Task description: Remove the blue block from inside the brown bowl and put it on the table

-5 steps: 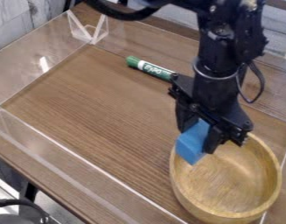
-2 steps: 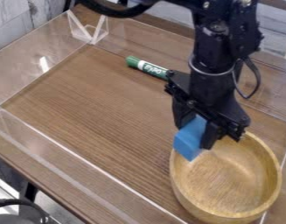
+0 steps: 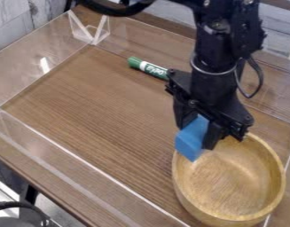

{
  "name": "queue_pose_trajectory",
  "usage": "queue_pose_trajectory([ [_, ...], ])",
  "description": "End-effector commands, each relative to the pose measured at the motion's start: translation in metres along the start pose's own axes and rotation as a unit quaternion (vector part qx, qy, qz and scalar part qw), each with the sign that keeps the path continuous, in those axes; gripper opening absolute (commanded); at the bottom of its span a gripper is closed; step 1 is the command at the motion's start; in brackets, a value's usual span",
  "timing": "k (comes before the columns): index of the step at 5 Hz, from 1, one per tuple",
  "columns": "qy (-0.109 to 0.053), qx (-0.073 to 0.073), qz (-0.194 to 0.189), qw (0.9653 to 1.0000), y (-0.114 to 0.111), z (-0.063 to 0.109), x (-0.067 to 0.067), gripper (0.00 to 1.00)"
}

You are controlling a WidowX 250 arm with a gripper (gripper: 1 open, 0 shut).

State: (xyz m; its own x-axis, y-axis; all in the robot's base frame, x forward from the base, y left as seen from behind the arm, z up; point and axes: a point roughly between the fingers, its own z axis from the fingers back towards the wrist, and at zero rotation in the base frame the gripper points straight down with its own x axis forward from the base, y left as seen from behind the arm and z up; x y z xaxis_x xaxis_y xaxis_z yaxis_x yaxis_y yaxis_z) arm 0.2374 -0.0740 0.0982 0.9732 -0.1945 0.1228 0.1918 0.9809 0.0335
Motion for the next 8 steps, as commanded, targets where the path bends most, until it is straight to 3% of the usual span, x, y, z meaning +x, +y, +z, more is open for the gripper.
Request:
queue_pose_trajectory([
  [1,-0.027,-0.001,0.005,0.9996,0.001,0.015,0.005,0.00],
  [5,-0.031,0.016,0.022,0.9991,0.035,0.026,0.002,0.00],
  [8,-0.030,0.029,0.041,0.9983,0.062,0.013,0.007,0.00],
])
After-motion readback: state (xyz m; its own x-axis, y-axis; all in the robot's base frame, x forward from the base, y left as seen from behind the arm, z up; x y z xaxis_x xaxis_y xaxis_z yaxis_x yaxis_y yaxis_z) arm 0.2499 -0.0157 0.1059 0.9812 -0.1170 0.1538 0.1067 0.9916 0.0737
